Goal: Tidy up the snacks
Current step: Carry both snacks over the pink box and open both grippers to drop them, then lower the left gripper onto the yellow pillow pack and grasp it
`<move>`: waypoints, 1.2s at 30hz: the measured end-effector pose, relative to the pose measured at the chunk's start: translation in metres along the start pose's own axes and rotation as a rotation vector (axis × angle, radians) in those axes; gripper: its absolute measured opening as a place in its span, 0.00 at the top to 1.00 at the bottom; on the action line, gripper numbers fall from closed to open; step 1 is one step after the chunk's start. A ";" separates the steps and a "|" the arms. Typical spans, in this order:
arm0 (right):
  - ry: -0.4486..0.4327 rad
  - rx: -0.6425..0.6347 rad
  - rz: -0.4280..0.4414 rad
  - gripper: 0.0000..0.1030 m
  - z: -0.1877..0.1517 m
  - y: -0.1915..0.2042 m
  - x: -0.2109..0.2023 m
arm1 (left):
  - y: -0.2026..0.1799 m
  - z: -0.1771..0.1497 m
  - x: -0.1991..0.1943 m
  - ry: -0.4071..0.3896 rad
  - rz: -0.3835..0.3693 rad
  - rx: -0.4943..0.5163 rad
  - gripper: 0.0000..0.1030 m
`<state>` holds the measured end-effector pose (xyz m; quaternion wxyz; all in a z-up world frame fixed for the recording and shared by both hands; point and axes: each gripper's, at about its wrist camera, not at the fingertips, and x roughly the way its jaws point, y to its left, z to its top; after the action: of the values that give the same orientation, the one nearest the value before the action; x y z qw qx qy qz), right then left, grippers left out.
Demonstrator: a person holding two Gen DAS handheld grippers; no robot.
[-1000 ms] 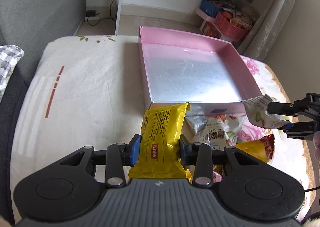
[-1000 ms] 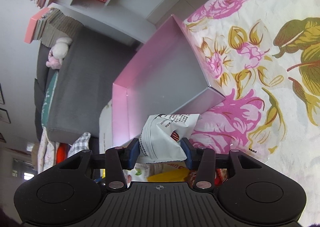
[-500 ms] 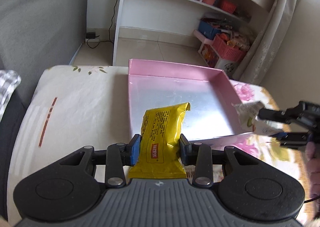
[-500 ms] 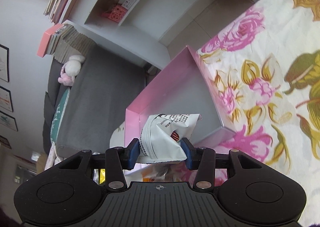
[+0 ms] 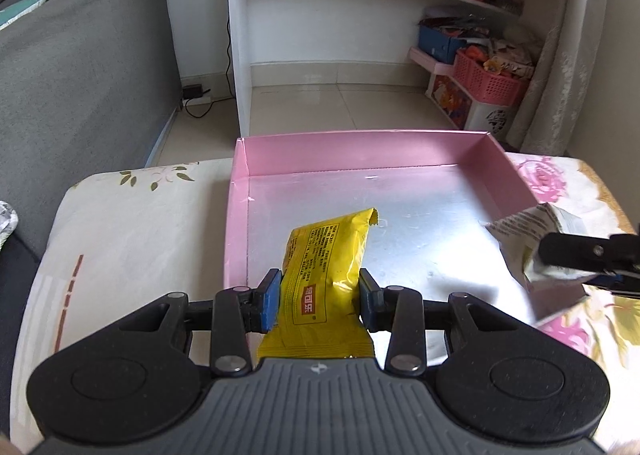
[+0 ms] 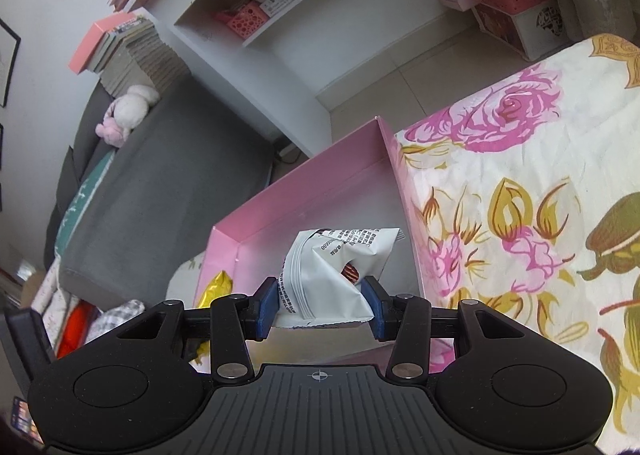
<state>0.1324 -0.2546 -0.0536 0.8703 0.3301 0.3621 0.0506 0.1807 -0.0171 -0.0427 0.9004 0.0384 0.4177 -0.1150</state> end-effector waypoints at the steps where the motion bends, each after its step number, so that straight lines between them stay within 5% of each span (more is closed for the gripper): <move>1: 0.000 -0.009 -0.005 0.57 0.000 0.000 0.001 | -0.002 0.000 0.003 0.002 0.006 0.001 0.65; 8: -0.008 -0.026 -0.016 0.55 0.001 -0.001 0.002 | -0.003 -0.002 0.008 0.004 0.003 0.001 0.60; 10: -0.002 -0.024 -0.013 0.55 0.002 -0.001 0.002 | -0.001 -0.003 0.003 -0.020 0.011 0.004 0.34; 11: 0.002 -0.025 -0.015 0.51 0.002 0.000 0.002 | -0.001 -0.004 0.000 -0.036 0.014 0.006 0.30; 22: -0.019 -0.093 -0.027 0.26 -0.002 0.019 -0.019 | 0.007 -0.009 -0.031 -0.028 -0.007 0.010 0.09; 36: -0.040 -0.144 -0.020 0.12 -0.025 0.035 -0.073 | 0.014 -0.034 -0.083 -0.010 -0.019 -0.022 0.01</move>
<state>0.0673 -0.2382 -0.0020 0.8992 0.2641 0.3435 0.0613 0.1067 0.0169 -0.0019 0.9018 0.0240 0.4148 -0.1193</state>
